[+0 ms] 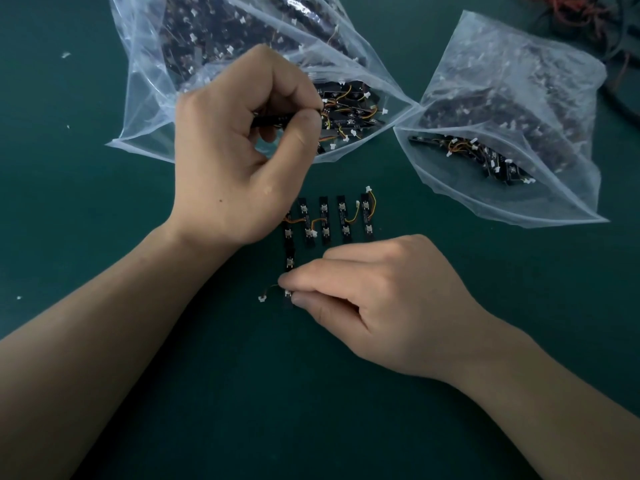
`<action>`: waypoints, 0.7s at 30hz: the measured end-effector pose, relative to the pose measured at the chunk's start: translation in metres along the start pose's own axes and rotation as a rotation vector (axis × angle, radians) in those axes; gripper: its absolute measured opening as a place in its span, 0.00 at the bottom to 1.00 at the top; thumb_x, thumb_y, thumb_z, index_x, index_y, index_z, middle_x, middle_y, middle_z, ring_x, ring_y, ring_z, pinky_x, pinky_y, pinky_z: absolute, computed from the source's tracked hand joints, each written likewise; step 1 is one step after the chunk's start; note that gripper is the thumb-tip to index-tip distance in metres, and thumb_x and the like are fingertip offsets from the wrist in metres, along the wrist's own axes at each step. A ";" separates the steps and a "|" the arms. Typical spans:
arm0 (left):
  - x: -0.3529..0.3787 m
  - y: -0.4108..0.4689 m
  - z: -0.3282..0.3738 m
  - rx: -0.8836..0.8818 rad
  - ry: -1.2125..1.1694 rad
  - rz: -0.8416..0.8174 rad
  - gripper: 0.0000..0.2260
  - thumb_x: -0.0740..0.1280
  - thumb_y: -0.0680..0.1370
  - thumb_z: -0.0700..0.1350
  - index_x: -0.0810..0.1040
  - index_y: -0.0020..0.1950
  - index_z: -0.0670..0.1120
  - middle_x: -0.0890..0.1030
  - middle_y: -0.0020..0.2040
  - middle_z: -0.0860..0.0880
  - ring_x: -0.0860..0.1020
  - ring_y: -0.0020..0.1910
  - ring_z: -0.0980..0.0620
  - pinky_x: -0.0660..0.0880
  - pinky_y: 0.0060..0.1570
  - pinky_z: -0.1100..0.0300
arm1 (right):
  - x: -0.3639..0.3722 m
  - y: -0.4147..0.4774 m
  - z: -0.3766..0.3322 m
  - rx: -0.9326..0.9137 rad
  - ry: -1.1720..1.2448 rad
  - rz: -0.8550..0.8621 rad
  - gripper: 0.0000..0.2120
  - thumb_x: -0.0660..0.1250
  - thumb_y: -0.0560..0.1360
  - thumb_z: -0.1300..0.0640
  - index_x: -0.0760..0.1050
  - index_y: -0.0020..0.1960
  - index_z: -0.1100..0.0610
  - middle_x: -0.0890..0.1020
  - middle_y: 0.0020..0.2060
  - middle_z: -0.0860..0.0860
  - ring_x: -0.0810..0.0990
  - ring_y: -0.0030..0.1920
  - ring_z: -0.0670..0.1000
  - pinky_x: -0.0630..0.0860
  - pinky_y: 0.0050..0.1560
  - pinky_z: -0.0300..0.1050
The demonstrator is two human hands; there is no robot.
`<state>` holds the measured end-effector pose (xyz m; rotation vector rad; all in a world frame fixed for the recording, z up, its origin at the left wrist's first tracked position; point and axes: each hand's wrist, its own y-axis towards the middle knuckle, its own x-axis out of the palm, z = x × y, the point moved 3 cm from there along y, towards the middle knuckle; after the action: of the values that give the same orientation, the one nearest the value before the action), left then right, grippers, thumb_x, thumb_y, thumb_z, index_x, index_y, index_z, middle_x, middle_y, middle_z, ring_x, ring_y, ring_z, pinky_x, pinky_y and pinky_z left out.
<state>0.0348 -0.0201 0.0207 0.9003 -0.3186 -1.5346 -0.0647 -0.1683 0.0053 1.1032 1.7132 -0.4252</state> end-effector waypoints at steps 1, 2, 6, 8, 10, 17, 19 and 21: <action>0.000 0.000 0.000 -0.003 -0.001 0.000 0.06 0.65 0.77 0.29 0.79 0.47 0.39 0.76 0.37 0.56 0.71 0.33 0.60 0.66 0.36 0.66 | 0.000 0.000 0.000 -0.005 -0.001 0.000 0.11 0.64 0.85 0.49 0.85 0.56 0.46 0.83 0.38 0.45 0.81 0.37 0.52 0.74 0.31 0.50; 0.000 0.000 0.000 -0.006 0.000 -0.001 0.06 0.65 0.77 0.30 0.79 0.47 0.38 0.76 0.37 0.56 0.71 0.33 0.60 0.66 0.36 0.66 | 0.000 0.000 0.000 -0.008 -0.001 -0.002 0.11 0.64 0.85 0.49 0.86 0.56 0.46 0.83 0.38 0.44 0.80 0.36 0.52 0.74 0.31 0.50; -0.001 0.000 0.000 -0.012 -0.005 -0.007 0.06 0.65 0.78 0.30 0.79 0.47 0.38 0.76 0.37 0.55 0.71 0.33 0.60 0.66 0.36 0.65 | 0.000 0.000 0.001 -0.021 0.001 0.000 0.11 0.65 0.85 0.49 0.86 0.57 0.46 0.83 0.38 0.44 0.80 0.36 0.51 0.73 0.30 0.50; -0.001 0.000 0.000 -0.016 -0.003 -0.008 0.06 0.65 0.78 0.30 0.79 0.47 0.39 0.76 0.37 0.55 0.71 0.33 0.60 0.66 0.37 0.66 | 0.000 -0.001 0.001 -0.028 -0.001 0.003 0.10 0.65 0.85 0.49 0.86 0.58 0.46 0.83 0.38 0.44 0.80 0.36 0.51 0.73 0.30 0.49; 0.000 0.000 0.000 -0.020 0.005 -0.012 0.06 0.65 0.78 0.30 0.79 0.47 0.39 0.76 0.37 0.55 0.72 0.33 0.60 0.66 0.37 0.66 | 0.000 -0.001 0.001 -0.033 -0.003 0.006 0.10 0.65 0.85 0.50 0.86 0.58 0.46 0.83 0.38 0.44 0.80 0.36 0.50 0.73 0.30 0.49; -0.001 0.000 0.001 -0.018 0.018 -0.016 0.06 0.65 0.78 0.29 0.79 0.47 0.38 0.76 0.38 0.54 0.72 0.34 0.59 0.66 0.37 0.65 | -0.002 -0.003 0.002 -0.031 0.092 0.145 0.08 0.68 0.82 0.57 0.86 0.57 0.52 0.83 0.37 0.44 0.79 0.33 0.47 0.74 0.30 0.48; -0.003 0.000 0.001 0.010 0.018 -0.029 0.05 0.66 0.79 0.30 0.80 0.48 0.37 0.78 0.40 0.52 0.73 0.37 0.56 0.68 0.39 0.62 | -0.010 -0.006 0.007 0.035 0.226 0.311 0.07 0.69 0.80 0.63 0.83 0.55 0.56 0.77 0.30 0.44 0.73 0.29 0.44 0.72 0.30 0.44; -0.004 0.000 0.006 0.089 0.081 -0.034 0.04 0.68 0.81 0.33 0.83 0.50 0.38 0.79 0.49 0.47 0.76 0.45 0.53 0.70 0.44 0.58 | -0.016 -0.007 0.012 0.079 0.313 0.452 0.06 0.69 0.79 0.65 0.80 0.55 0.58 0.73 0.27 0.47 0.71 0.27 0.46 0.68 0.32 0.37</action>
<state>0.0311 -0.0185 0.0259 1.0398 -0.3160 -1.5204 -0.0627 -0.1884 0.0131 1.6330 1.6516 -0.0347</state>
